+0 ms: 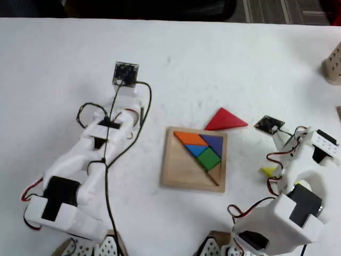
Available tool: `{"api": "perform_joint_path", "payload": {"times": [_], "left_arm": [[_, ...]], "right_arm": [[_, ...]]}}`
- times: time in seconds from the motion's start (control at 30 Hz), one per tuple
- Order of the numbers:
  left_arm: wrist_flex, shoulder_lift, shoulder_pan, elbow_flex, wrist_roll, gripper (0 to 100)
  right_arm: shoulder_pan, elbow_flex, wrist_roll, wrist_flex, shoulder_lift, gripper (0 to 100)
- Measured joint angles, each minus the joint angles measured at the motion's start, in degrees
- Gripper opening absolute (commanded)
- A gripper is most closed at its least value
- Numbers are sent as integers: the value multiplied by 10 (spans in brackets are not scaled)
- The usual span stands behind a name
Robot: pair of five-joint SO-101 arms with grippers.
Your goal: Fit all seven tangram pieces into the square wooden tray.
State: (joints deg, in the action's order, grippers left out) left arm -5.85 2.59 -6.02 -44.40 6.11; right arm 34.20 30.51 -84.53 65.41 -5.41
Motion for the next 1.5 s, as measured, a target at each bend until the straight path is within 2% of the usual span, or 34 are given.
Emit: {"api": "perform_joint_path", "payload": {"times": [0.3, 0.6, 0.8, 0.97, 1.33, 1.5], "left_arm": [[0, 0, 0, 0, 0, 27], [0, 0, 0, 0, 0, 27], [0, 0, 0, 0, 0, 27], [0, 0, 0, 0, 0, 27], [0, 0, 0, 0, 0, 27], [0, 0, 0, 0, 0, 27]], "right_arm": [[17, 0, 0, 2, 0, 328], [22, 0, 0, 3, 0, 326], [24, 0, 0, 3, 0, 252], [28, 0, 0, 0, 0, 300], [44, 0, 0, 3, -1, 302], [55, 7, -40, -1, -1, 302]]}}
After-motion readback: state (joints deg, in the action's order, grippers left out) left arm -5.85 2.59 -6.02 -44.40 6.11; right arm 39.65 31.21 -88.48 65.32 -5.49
